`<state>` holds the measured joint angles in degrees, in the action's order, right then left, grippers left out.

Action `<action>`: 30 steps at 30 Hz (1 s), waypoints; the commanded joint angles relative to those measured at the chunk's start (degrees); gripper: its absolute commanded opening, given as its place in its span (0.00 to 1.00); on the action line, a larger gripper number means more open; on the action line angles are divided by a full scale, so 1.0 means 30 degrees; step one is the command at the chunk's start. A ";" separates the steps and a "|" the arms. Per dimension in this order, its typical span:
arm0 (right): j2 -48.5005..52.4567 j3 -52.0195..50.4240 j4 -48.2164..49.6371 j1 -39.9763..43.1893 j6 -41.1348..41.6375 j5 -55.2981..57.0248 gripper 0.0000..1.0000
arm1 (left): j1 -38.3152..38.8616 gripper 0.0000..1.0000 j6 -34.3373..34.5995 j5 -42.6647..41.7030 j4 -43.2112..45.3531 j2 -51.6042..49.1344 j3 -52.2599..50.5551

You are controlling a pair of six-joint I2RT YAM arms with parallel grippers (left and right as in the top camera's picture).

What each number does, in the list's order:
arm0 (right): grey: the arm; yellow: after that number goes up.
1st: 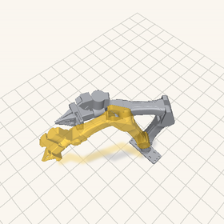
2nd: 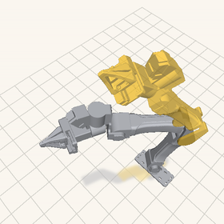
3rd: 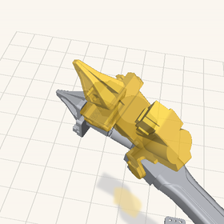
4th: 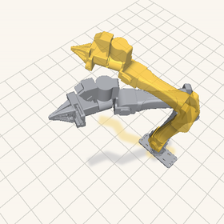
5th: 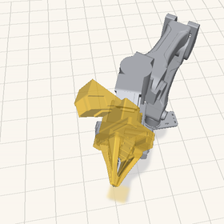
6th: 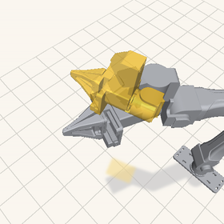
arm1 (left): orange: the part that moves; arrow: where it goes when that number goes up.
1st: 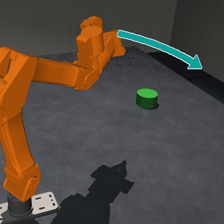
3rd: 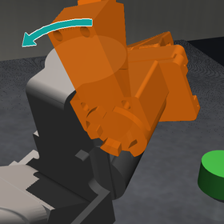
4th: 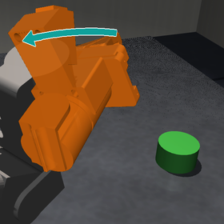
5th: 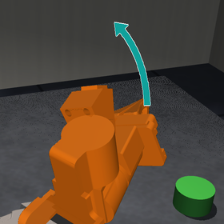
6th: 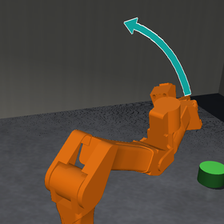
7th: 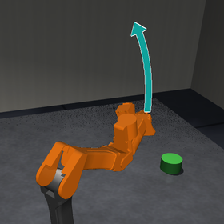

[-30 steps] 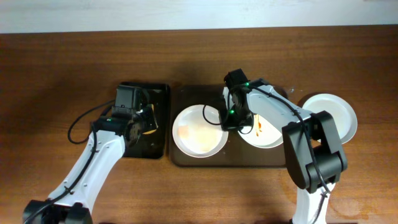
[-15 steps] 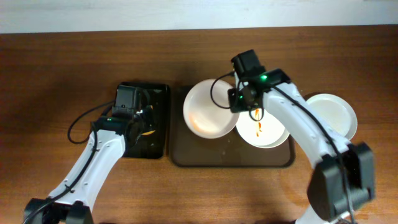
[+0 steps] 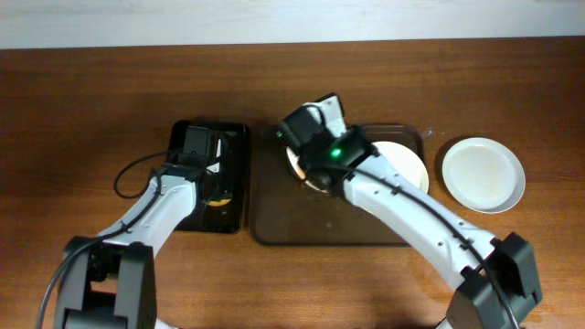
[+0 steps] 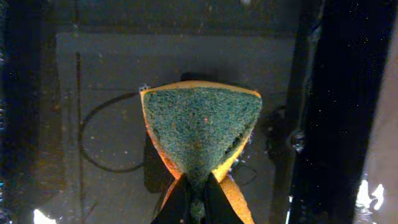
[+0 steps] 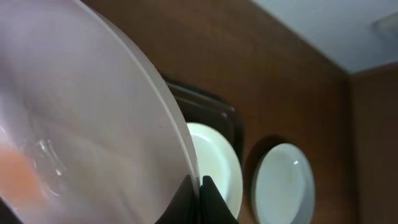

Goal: Clean dirty plates on tray and stack at the side
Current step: 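Lift the back-left plate with the right gripper and stack it on the side plate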

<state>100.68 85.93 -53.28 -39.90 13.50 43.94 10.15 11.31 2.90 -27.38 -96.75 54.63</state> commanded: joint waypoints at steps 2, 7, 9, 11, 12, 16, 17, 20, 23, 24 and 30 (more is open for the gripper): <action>-0.0160 0.0153 0.0044 -0.0189 0.0794 0.2178 0.04 | -0.0073 0.00 -0.0379 0.0189 0.0102 -0.0262 -0.0073; -0.0437 0.0153 -0.0364 0.0510 0.3767 0.1683 0.04 | -0.0073 0.00 -0.0379 0.0102 0.0095 -0.0211 -0.0066; -0.1093 0.0153 -0.0488 0.1668 0.4211 -0.0335 0.04 | -0.0073 0.00 -0.0379 -0.0160 0.0095 0.0080 -0.0066; -0.1829 0.0153 -0.0619 0.3118 0.4852 -0.2178 0.04 | -0.0073 0.00 -0.0379 -0.0175 0.0095 0.0539 -0.0066; -0.2215 0.0153 -0.0721 0.4051 0.5209 -0.3177 0.04 | -0.0073 0.00 -0.0379 -0.0175 0.0095 0.0743 -0.0066; -0.2965 0.0153 -0.1362 0.9194 0.5319 -0.8626 0.04 | -0.0066 0.00 -0.0379 -0.0175 -0.0044 0.1734 -0.0066; -0.2878 0.0146 -0.1807 1.0877 0.5319 -0.9930 0.04 | -0.0066 0.00 -0.0379 -0.0175 -0.0197 0.1865 -0.0066; -0.2790 -0.0015 -0.2339 1.3551 0.5311 -1.1533 0.04 | -0.0073 0.00 -0.0386 -0.0175 -0.0576 0.1872 -0.0066; -0.2790 -0.0561 -0.2433 1.6961 0.5311 -1.2597 0.04 | -0.0073 0.00 -0.0379 -0.0175 -0.0678 0.1872 -0.0066; -0.2790 -0.0707 -0.2455 1.7697 0.5311 -1.2590 0.04 | -0.0066 0.00 -0.0379 -0.0175 -0.0678 0.1872 -0.0066; -0.2754 -0.2892 -0.1435 2.2374 0.4983 -1.3376 0.04 | -0.0066 0.00 -0.0379 -0.0175 -0.0663 0.1872 -0.0066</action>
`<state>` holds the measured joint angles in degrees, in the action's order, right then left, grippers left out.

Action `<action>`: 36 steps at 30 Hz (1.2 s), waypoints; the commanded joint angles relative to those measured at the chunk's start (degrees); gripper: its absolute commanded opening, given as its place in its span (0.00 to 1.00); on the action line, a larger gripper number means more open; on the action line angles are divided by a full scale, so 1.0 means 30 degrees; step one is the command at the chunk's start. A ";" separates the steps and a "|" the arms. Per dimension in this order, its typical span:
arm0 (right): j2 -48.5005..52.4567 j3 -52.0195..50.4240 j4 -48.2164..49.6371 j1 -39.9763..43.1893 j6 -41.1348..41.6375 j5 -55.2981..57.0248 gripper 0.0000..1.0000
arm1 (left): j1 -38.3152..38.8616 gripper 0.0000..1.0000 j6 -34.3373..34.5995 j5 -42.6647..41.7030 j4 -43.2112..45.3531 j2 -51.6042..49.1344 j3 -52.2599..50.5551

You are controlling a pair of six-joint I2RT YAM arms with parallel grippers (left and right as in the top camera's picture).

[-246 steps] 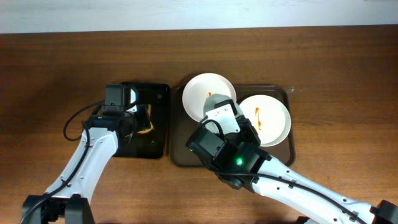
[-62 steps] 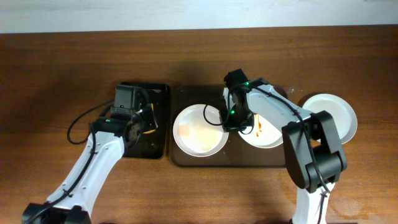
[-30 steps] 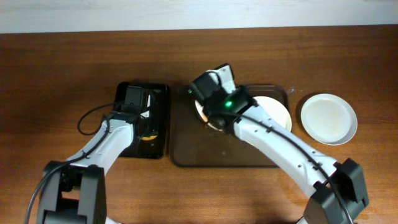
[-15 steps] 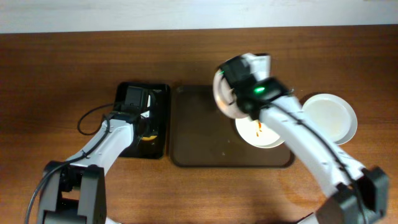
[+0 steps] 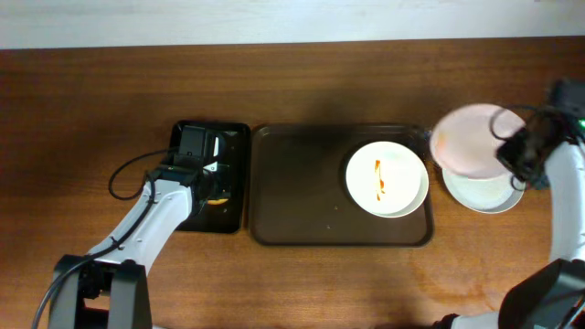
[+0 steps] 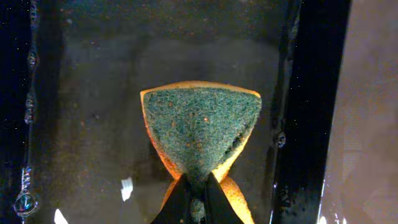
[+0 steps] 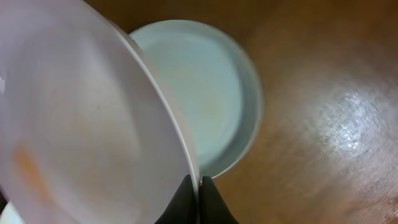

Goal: Clean dirty plates on tray and stack at the side
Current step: 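Lift the back-left plate with the right gripper and stack it on the side plate, then hold the last plate with the right gripper and scrub it with the left sponge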

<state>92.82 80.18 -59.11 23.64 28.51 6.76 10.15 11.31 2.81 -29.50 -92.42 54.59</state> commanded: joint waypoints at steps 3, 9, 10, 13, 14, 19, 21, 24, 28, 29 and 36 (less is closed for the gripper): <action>-0.0131 -0.2091 0.1880 0.2149 -0.1202 -0.2288 0.04 | -0.0066 0.00 -0.0379 -0.0146 0.0036 0.0430 -0.0051; -0.0131 -0.2805 0.3300 0.2543 -0.1275 -0.2259 0.16 | -0.0066 0.00 -0.0379 -0.0146 0.0022 0.0430 -0.0051; -0.0131 -0.2805 0.3308 0.2535 -0.1275 -0.2266 0.19 | -0.0066 0.00 -0.0379 -0.0146 0.0022 0.0430 -0.0051; -0.0131 -0.2805 0.3271 0.2499 -0.1311 -0.2601 0.29 | -0.0066 0.00 -0.0379 -0.0146 0.0022 0.0430 -0.0051; -0.0131 -0.2805 0.3147 0.2499 -0.1530 -0.3089 0.31 | -0.0066 0.00 -0.0379 -0.0146 0.0029 0.0430 -0.0051; -0.0131 -0.2849 0.1158 0.1639 -0.5515 -0.8539 0.36 | -0.0066 0.00 -0.0379 -0.0153 0.0022 0.0430 -0.0051; -0.0131 -0.3024 0.0393 0.0597 -0.6448 -0.8539 0.41 | -0.0066 0.00 -0.0379 -0.0146 0.0029 0.0430 -0.0051; -0.0131 -0.4211 0.0328 -0.1413 -0.6637 -0.8524 0.42 | -0.0066 0.00 -0.0379 -0.0153 0.0022 0.0430 -0.0051; -0.0131 -0.6455 0.1719 -0.3228 -0.5974 -0.8196 0.42 | -0.0066 0.00 -0.0379 -0.0153 0.0022 0.0430 -0.0051; -0.0131 -0.7176 0.2390 -0.3606 -0.5282 -0.7752 0.42 | -0.0066 0.00 -0.0379 -0.0146 0.0022 0.0430 -0.0051; -0.0095 -1.0324 0.7038 -0.5180 -0.3053 -0.7155 0.35 | -0.0066 0.00 -0.0379 -0.0153 0.0029 0.0430 -0.0051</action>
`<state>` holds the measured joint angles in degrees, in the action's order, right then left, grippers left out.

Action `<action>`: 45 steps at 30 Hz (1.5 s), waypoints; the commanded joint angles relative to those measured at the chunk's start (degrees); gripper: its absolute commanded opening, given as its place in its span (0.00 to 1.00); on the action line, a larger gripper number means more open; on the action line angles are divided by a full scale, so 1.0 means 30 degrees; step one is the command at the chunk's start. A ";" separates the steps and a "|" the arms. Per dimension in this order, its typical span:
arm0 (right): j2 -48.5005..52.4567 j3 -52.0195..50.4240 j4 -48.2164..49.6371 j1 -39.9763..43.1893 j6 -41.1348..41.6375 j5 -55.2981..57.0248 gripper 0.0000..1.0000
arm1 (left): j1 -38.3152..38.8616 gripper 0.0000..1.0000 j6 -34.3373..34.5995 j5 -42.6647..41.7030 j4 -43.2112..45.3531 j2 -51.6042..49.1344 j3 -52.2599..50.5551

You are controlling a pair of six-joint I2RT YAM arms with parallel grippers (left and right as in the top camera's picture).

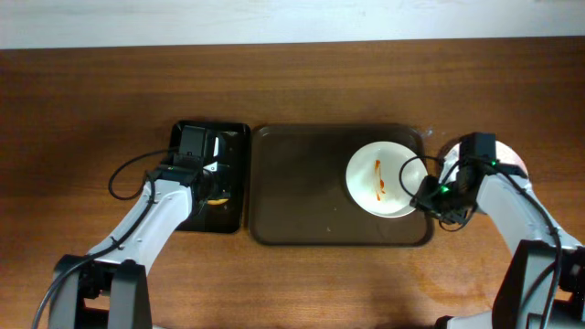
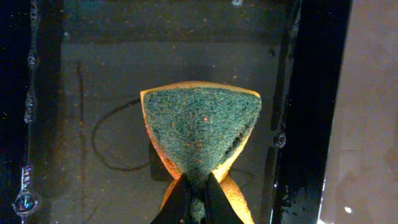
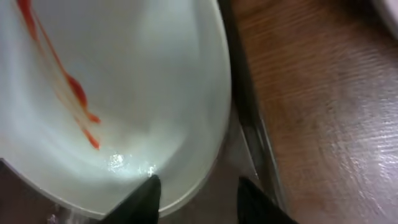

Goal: Clean dirty plates on tray and stack at the side
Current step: 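Hold the last plate with the right gripper and scrub it with the left sponge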

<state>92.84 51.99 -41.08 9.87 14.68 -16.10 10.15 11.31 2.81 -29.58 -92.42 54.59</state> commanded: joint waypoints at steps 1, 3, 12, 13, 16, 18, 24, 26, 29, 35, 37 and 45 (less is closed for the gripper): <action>-0.0102 -0.1137 0.1370 -0.0714 0.1945 0.0641 0.30 | -0.0066 0.00 -0.0379 -0.0153 0.0051 0.0430 -0.0051; -0.0102 -0.1690 0.2295 -0.0933 0.2856 0.0954 0.15 | -0.0066 0.00 -0.0379 -0.0160 0.0051 0.0430 -0.0051; -0.0102 -0.2098 0.4058 -0.3526 0.3730 0.0940 0.04 | -0.0066 0.00 -0.0393 -0.2331 0.0474 0.1530 0.0240; -0.0102 -0.2098 0.4364 -0.3978 0.4255 0.0940 0.04 | -0.0066 0.00 -0.0393 -0.3563 0.0772 0.1894 0.0255; -0.0102 -0.2098 0.5428 -0.5187 0.5792 0.0954 0.04 | 0.0328 0.00 -0.0386 -0.8080 0.2208 0.2608 0.0255; -0.0102 -0.2098 0.5960 -0.5617 0.5865 0.0947 0.04 | 0.0976 0.00 -0.0379 -1.0032 0.3038 0.2565 0.0248; -0.0102 -0.2098 0.6200 -0.6091 0.5858 0.0954 0.04 | 0.3942 0.00 0.1814 -1.0382 0.4539 0.1654 0.0248; -0.0102 -0.2098 0.6178 -0.6091 0.5865 0.0954 0.04 | 0.5289 0.00 0.2681 -1.0367 0.5486 0.0969 0.0248; -0.0102 -0.2098 0.6113 -0.6091 0.5858 0.0954 0.04 | 0.6572 0.00 0.4605 -1.0367 0.6907 -0.0168 0.0255; -0.0102 -0.2098 0.5909 -0.6091 0.5850 0.0954 0.04 | 0.8539 0.00 0.8051 -1.1220 1.0171 -0.2871 0.0255; -0.0102 -0.2098 0.5901 -0.6091 0.5850 0.0954 0.04 | 0.8808 0.00 0.9085 -1.1234 1.0579 -0.3351 0.0248; -0.0102 -0.2098 0.5792 -0.6091 0.5850 0.0954 0.04 | 0.9588 0.00 1.0025 -1.1511 1.2152 -0.4736 0.0255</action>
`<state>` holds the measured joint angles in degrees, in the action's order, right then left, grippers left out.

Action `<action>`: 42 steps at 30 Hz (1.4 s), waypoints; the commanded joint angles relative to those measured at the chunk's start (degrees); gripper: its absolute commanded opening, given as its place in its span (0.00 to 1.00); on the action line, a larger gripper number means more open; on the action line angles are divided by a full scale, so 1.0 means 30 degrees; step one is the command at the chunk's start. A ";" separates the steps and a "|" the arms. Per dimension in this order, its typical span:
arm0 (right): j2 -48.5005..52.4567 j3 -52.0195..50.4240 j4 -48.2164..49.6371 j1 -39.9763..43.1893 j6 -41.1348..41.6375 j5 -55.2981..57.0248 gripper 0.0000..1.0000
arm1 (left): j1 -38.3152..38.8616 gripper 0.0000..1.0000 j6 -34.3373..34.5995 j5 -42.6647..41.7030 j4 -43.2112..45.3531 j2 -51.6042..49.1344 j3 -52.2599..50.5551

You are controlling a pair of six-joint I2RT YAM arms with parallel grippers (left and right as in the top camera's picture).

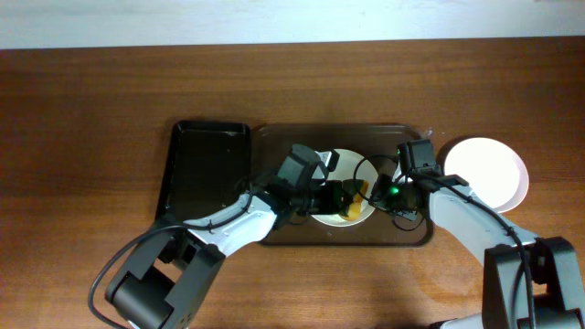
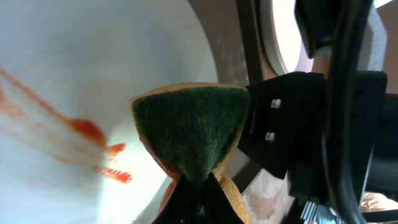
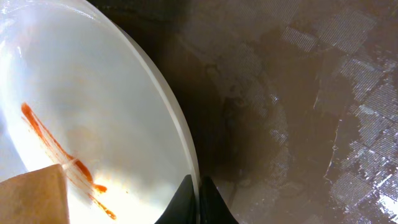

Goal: Clean dirty plates on tray and stack at the side
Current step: 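Hold the last plate with the right gripper and scrub it with the left sponge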

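A white plate point(image 1: 345, 167) streaked with red sauce point(image 3: 56, 146) is held tilted over the brown tray point(image 1: 411, 228). My right gripper point(image 3: 198, 186) is shut on its right rim. My left gripper point(image 2: 198, 190) is shut on a yellow sponge with a green scouring face point(image 2: 189, 124). The sponge lies against the plate's inner face point(image 2: 74, 74), just right of the sauce streak point(image 2: 87, 127). From overhead, the sponge point(image 1: 352, 203) sits between the left gripper point(image 1: 340, 196) and the right gripper point(image 1: 377, 196). A corner of the sponge point(image 3: 34, 196) shows in the right wrist view.
A black basin point(image 1: 206, 169) stands left of the brown tray. A stack of clean white plates point(image 1: 484, 174) sits on the wooden table right of the tray. My left arm lies across the tray's left half.
My right gripper, open at the dirty plate's rim, is now shut on it, and the plate stands tilted nearer the tray's middle. My left gripper has carried the sponge from the black basin onto the plate.
My right gripper first held a plate over the tray while my left held the sponge in the basin. Then that plate hung over the stack at the right. Later it lay on the stack, with the right gripper open at the sauce-streaked plate. Now that plate is gripped, sponge against it.
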<state>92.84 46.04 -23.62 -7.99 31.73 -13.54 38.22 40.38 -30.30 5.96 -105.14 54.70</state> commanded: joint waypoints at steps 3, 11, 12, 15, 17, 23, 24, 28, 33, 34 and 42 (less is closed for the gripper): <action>-0.0102 -0.0117 -0.0051 -0.0138 0.0168 0.0095 0.04 | 0.0255 0.00 0.0474 -0.0146 0.0379 -0.0903 0.0219; -0.0102 -0.0117 -0.0423 -0.0138 0.0160 0.0095 0.04 | 0.0240 0.00 0.0452 0.7439 0.0073 -0.1290 0.0219; -0.0102 -0.0117 -0.0437 -0.0138 0.0160 0.0095 0.04 | 0.0204 0.00 0.0386 0.8131 0.0066 -0.1290 0.0219; -0.0102 -0.0117 -0.0517 -0.0138 0.0087 0.0102 0.04 | -0.0918 0.00 -0.0058 0.8677 0.0000 -0.1282 0.0219; -0.0102 -0.0117 -0.0517 -0.0138 0.0087 0.0109 0.04 | -0.1654 0.00 -0.0058 0.7461 -0.0066 -0.1202 0.0219; -0.0102 -0.0117 -0.0561 -0.0138 0.0087 0.0109 0.04 | -0.1814 0.00 -0.1938 0.0299 -0.0219 0.0648 0.0219; -0.0102 -0.0117 -0.0554 -0.0138 0.0087 0.0109 0.04 | -0.1683 0.00 -0.2506 -0.2047 0.0291 0.0699 0.0219; -0.0102 -0.0117 -0.0568 -0.0138 0.0095 0.0102 0.04 | -0.1647 0.00 -0.2492 -0.3060 -0.0197 0.0648 0.0211; -0.0102 -0.0117 -0.0561 -0.0138 0.0095 0.0102 0.04 | -0.0896 0.00 -0.2404 -0.1698 -0.0984 0.0284 0.0211; -0.0102 -0.0117 -0.0561 -0.0138 0.0095 0.0102 0.04 | -0.0568 0.00 -0.2397 -0.1362 -0.0991 0.0109 0.0211; -0.0102 -0.0117 -0.0561 -0.0138 0.0095 0.0102 0.04 | 0.0517 0.00 -0.1734 0.0291 -0.0131 -0.1814 0.0211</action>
<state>92.84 46.04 -25.28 -7.99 31.70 -13.56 39.66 34.48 -30.63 4.40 -107.74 54.76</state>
